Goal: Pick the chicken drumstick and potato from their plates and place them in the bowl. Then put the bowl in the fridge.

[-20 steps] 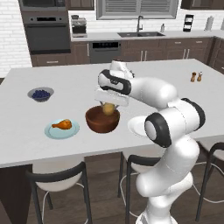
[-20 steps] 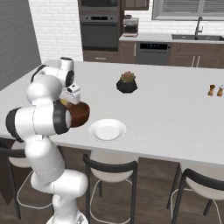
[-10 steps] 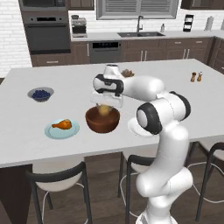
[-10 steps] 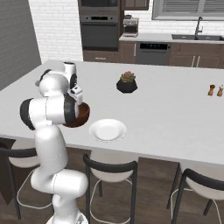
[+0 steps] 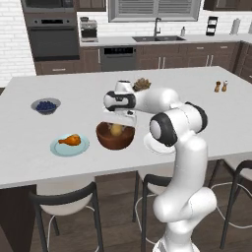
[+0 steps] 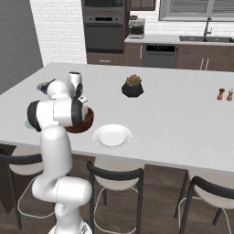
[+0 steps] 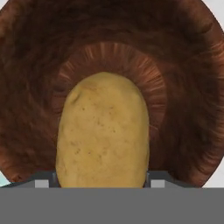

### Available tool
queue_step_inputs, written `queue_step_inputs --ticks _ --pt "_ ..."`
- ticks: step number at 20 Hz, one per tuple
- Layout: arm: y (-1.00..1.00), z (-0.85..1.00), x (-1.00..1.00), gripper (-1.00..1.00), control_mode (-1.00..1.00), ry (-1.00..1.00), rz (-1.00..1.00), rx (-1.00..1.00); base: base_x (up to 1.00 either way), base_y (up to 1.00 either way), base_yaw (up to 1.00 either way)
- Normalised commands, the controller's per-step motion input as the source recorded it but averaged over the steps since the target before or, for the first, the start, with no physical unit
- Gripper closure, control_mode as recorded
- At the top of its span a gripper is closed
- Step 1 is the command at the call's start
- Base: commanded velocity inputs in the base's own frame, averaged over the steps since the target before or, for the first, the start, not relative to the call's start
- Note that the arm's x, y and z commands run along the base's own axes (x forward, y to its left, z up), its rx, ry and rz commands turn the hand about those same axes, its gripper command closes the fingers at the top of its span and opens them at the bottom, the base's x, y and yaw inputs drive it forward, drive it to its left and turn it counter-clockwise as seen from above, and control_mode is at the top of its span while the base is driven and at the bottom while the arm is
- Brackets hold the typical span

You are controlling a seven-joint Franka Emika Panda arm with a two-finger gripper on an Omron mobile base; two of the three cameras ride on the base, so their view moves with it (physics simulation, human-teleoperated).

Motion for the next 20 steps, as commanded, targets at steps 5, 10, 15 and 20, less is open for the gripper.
queue_step_inputs --ticks 5,10,15,20 --pt "0.0 -0.44 0.07 -1.0 -1.0 0.0 0.0 0.0 0.0 0.0 0.0" --pt "0.0 -0.1 0.05 -1.0 -1.0 -0.02 0.0 0.0 0.0 0.0 0.0" --pt "-0.02 0.02 -0.06 -1.0 -1.0 -0.1 0.0 0.01 0.0 0.0 0.0" --pt "0.0 0.35 -0.25 -1.0 -1.0 -0.11 0.0 0.0 0.0 0.0 0.0"
